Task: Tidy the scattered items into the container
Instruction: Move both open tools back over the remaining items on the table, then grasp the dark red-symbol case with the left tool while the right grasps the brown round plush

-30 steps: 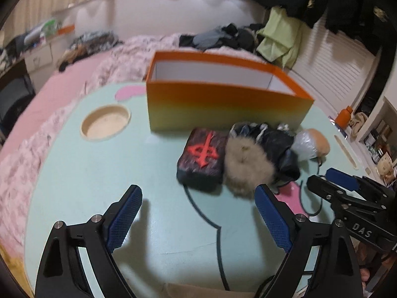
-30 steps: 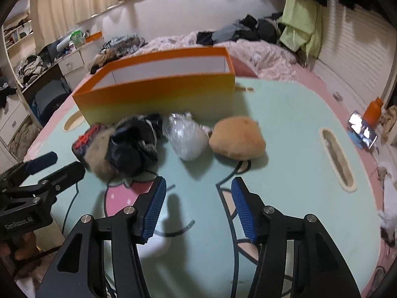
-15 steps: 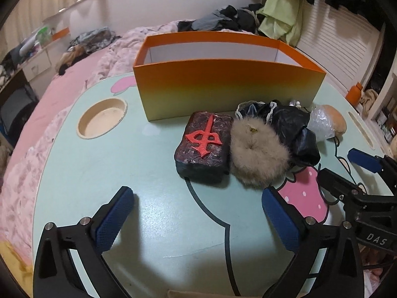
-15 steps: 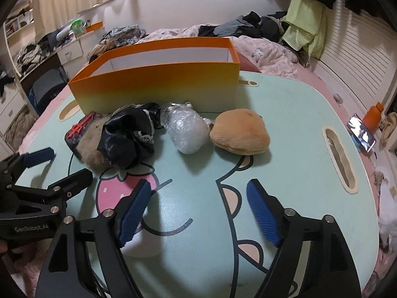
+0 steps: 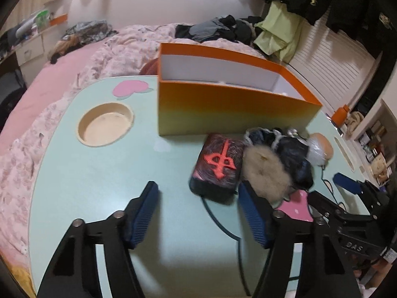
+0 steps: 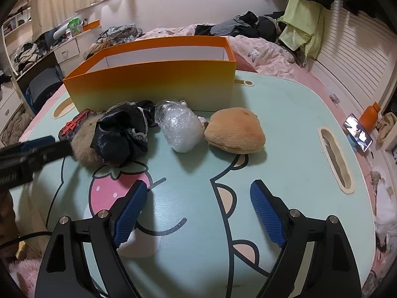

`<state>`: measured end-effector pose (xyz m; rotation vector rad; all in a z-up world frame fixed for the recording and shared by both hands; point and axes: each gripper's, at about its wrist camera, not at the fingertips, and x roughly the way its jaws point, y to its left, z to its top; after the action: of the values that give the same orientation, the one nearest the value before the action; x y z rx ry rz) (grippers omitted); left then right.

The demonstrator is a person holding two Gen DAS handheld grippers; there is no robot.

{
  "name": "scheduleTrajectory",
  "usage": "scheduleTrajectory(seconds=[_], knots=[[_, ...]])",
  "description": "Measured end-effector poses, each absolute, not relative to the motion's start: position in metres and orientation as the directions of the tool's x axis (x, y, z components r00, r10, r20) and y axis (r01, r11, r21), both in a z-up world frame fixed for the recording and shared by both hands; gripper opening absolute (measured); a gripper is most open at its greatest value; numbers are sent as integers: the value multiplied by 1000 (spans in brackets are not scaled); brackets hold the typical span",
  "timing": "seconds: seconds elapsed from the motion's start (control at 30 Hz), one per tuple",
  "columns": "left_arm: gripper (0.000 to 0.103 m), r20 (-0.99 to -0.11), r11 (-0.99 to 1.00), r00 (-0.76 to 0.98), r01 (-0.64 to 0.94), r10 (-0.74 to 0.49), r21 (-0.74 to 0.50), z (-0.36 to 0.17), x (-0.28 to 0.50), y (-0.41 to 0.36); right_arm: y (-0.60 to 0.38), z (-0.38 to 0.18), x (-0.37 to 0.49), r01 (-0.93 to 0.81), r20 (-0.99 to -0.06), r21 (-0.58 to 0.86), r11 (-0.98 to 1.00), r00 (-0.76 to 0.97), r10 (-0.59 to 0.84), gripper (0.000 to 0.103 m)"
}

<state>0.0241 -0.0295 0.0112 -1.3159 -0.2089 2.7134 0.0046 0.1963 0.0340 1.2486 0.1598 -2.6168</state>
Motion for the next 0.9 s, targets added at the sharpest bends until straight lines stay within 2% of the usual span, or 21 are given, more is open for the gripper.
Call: scheduleTrajectory(seconds=[0.13, 0.27, 0.37, 0.43, 0.47, 0.7, 0.9], knots=[[54, -772, -986, -613, -106, 166, -129, 13, 17, -19, 196, 34, 4, 259, -777, 4, -966, -607, -166, 85], [54, -786, -980, -595, -188, 168, -67, 20, 3, -8, 196, 34, 4, 259, -777, 3, -966, -607, -165, 85], [53, -807, -974, -558, -205, 194, -92, 20, -14, -11, 196, 34, 5, 259, -777, 4, -966, -607, -166, 85], [45, -816, -969, -532, -208, 228, -135, 17, -23, -16, 196, 34, 5, 259, -777, 4, -966, -607, -166, 85], [44, -818, -966, -523, -215, 239, -144, 16, -26, -16, 196, 34, 5, 259, -777, 4, -966, -607, -166, 85], [38, -796, -962, -565, -263, 216, -75, 10, -18, -4, 197, 34, 5, 258, -776, 10, -966, -608, -170, 85], [38, -783, -963, -585, -261, 211, -64, 14, 5, -10, 220, 40, 7, 231, -733, 161, -960, -623, -272, 85]])
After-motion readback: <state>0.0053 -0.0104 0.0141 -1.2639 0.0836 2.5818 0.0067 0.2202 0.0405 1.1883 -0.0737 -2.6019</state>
